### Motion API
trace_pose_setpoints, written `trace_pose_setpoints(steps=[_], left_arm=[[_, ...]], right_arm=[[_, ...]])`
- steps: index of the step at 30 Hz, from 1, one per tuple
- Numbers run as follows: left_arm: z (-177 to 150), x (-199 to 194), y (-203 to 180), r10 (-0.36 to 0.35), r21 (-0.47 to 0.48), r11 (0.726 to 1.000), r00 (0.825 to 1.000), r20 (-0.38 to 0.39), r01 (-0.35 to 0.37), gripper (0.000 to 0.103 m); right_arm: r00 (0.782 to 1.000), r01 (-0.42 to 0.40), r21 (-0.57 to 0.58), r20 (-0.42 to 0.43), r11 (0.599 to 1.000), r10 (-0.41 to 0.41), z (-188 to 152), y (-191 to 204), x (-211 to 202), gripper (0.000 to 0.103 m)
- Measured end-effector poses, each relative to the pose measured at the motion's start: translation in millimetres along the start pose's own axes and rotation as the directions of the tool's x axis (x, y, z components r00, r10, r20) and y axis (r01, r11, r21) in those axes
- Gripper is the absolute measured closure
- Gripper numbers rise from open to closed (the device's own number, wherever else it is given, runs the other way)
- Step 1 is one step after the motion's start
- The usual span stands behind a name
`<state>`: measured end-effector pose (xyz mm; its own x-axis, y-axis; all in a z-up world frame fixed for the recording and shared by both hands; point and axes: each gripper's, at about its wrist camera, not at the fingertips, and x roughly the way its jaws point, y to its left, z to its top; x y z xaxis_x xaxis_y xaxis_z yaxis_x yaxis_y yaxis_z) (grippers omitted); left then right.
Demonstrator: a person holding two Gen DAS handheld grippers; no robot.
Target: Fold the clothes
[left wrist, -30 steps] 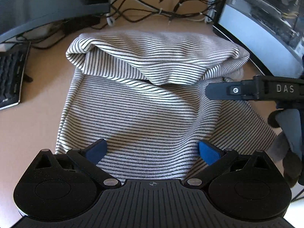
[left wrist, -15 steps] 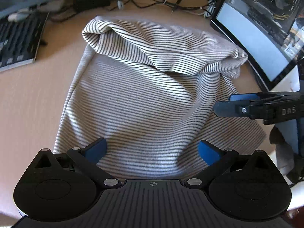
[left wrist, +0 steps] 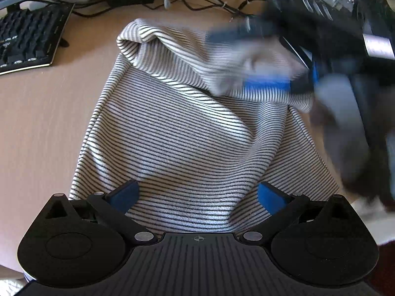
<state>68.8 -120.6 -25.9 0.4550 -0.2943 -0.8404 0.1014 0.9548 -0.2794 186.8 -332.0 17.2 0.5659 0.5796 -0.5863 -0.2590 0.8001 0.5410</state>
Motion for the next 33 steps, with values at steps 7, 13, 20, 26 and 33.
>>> trace_pose_setpoints(steps=[7,13,20,26,33], left_arm=[[35,8,-12,0.061,0.052,0.997,0.998,0.023,-0.062,0.0],[60,28,-40,0.033,0.165,0.985,0.991,0.127,-0.054,0.0],[71,65,-58,0.034,0.31,0.948,0.993,0.116,-0.069,0.0],[79,68,-43,0.04,0.303,0.95,0.992,0.118,-0.074,0.0],[70,70,-29,0.069,0.291,0.952,0.992,0.103,-0.096,0.0]], right_arm=[[0.904,0.2,-0.149,0.409,0.968,-0.123,44,1,-56,0.004],[0.88,0.372,-0.122,0.361,0.92,-0.308,19,-52,-63,0.005],[0.866,0.429,0.048,0.262,0.902,-0.426,-11,-104,-66,0.016],[0.943,0.295,-0.15,0.207,0.944,-0.262,-14,-71,-49,0.02],[0.986,0.165,-0.046,0.023,0.985,-0.165,-26,-88,-19,0.017]])
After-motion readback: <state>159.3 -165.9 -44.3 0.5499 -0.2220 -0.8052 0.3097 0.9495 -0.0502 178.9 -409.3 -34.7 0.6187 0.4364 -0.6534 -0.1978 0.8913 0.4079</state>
